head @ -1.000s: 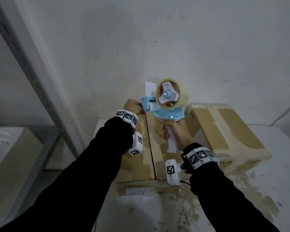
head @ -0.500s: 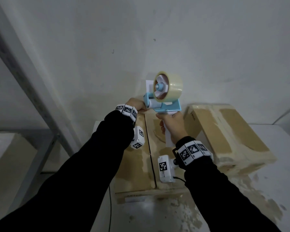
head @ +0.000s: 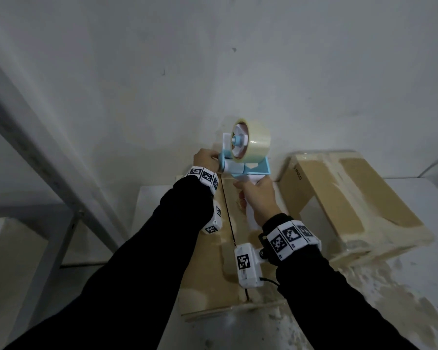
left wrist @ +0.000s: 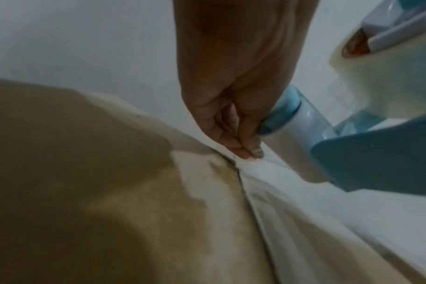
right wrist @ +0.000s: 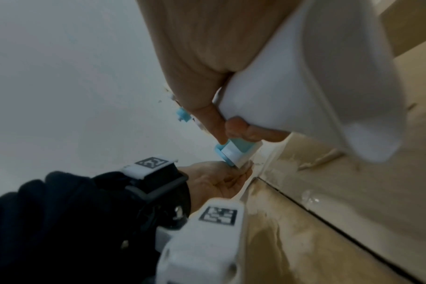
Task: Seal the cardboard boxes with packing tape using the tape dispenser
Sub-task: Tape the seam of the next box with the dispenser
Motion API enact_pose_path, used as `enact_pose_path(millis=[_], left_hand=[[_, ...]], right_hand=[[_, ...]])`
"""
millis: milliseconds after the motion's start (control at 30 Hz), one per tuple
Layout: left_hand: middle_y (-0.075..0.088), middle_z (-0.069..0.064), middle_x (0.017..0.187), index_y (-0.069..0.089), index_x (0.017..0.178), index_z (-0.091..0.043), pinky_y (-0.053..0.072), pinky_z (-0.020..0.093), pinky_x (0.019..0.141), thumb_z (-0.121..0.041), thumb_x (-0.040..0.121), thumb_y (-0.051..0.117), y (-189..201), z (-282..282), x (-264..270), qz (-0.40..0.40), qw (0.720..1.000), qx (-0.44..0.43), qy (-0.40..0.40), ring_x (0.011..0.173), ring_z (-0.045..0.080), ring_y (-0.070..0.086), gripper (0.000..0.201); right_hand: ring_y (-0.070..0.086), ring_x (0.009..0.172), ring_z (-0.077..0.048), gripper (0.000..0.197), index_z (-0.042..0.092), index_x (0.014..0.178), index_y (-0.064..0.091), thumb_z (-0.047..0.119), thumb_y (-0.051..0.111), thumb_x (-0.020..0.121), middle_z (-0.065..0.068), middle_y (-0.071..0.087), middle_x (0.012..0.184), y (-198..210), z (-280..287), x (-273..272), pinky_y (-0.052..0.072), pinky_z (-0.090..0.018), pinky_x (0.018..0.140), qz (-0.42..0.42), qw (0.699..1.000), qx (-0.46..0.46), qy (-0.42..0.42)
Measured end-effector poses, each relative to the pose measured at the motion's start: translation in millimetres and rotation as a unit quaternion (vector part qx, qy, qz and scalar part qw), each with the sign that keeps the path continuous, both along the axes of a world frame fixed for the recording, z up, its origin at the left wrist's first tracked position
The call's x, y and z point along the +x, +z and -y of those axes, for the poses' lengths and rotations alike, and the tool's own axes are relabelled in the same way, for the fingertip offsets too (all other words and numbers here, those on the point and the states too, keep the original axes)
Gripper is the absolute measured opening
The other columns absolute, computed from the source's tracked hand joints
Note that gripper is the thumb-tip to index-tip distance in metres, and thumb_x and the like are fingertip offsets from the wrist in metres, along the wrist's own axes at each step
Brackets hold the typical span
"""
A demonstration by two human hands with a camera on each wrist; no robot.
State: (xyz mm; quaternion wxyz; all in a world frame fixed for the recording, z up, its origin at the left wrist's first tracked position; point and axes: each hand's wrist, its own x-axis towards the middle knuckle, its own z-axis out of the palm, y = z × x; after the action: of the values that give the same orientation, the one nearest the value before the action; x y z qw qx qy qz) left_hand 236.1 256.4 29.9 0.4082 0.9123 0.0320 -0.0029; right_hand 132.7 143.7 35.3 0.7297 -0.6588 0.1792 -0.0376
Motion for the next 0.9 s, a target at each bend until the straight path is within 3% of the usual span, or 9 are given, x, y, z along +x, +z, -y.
enact_pose_path(millis=[133,300,467,600,700,800,867,900], left_hand=[[0.067,0.017,0.114,0.071,0.108,-0.006,0.041,0.023,0.088,-0.003,0.083,0.056,0,-6,4,0.005,1.0,-0.004,0.011,0.111,0.031,0.059,0.029],[0.069,0.02,0.108,0.071,0.104,-0.003,0.042,0.027,0.084,-0.016,0.08,0.054,3,-18,9,0.019,1.0,0.015,0.017,0.106,0.033,0.061,0.032],[0.069,0.019,0.107,0.071,0.103,-0.002,0.035,0.012,0.072,-0.004,0.078,0.067,2,-27,16,-0.027,0.999,0.017,-0.007,0.105,0.028,0.062,0.025],[0.068,0.018,0.107,0.07,0.102,-0.002,0.044,0.025,0.087,-0.001,0.073,0.071,-2,-22,11,-0.029,0.999,0.012,-0.012,0.104,0.03,0.062,0.029],[0.058,0.008,0.101,0.063,0.098,-0.009,0.043,0.027,0.079,-0.01,0.064,0.083,-9,-23,13,-0.049,0.998,0.024,-0.028,0.094,0.023,0.057,0.039],[0.055,0.005,0.093,0.054,0.077,-0.016,0.041,0.024,0.074,-0.008,0.063,0.083,-12,-25,18,-0.052,0.997,0.023,-0.045,0.084,0.02,0.052,0.033],[0.061,0.009,0.092,0.061,0.074,-0.013,0.042,0.024,0.076,-0.008,0.066,0.081,-10,-26,19,-0.051,0.993,0.056,-0.086,0.086,0.022,0.056,0.022],[0.065,0.011,0.096,0.067,0.081,-0.007,0.042,0.024,0.078,-0.009,0.067,0.08,-9,-25,19,-0.047,0.99,0.073,-0.108,0.09,0.024,0.06,0.019]], right_hand=[[0.045,0.048,-0.017,0.025,0.01,0.101,0.057,0.001,0.062,0.078,-0.003,0.051,0.06,0,-2,6,0.035,-0.023,0.042,-0.008,1.0,0.001,0.009],[0.046,0.048,-0.013,0.036,-0.001,0.113,0.055,0.005,0.064,0.079,-0.004,0.05,0.064,8,-11,5,0.035,-0.019,0.04,-0.008,1.0,-0.013,0.018],[0.046,0.049,-0.013,0.027,0.003,0.108,0.057,0.002,0.062,0.081,-0.003,0.049,0.063,11,-3,-3,0.035,-0.021,0.04,-0.009,0.999,-0.003,0.036],[0.042,0.043,-0.015,0.012,0.009,0.089,0.06,0.001,0.062,0.081,-0.003,0.046,0.055,11,-1,0,0.033,-0.021,0.041,-0.024,0.999,0.025,0.015],[0.042,0.04,-0.014,0.011,0.008,0.09,0.061,0.002,0.062,0.081,-0.006,0.046,0.055,9,4,0,0.034,-0.021,0.042,-0.031,0.999,0.024,0.009],[0.044,0.045,-0.015,0.016,0.006,0.096,0.062,0.0,0.063,0.081,-0.005,0.049,0.059,5,7,-2,0.034,-0.022,0.041,-0.021,0.999,0.03,0.006],[0.045,0.046,-0.015,0.018,0.004,0.099,0.061,-0.001,0.063,0.081,-0.006,0.05,0.061,3,7,-2,0.034,-0.023,0.041,-0.019,0.999,0.032,0.003],[0.045,0.046,-0.015,0.02,0.003,0.101,0.061,-0.001,0.063,0.081,-0.006,0.05,0.062,2,6,-2,0.034,-0.023,0.041,-0.022,0.999,0.031,0.001]])
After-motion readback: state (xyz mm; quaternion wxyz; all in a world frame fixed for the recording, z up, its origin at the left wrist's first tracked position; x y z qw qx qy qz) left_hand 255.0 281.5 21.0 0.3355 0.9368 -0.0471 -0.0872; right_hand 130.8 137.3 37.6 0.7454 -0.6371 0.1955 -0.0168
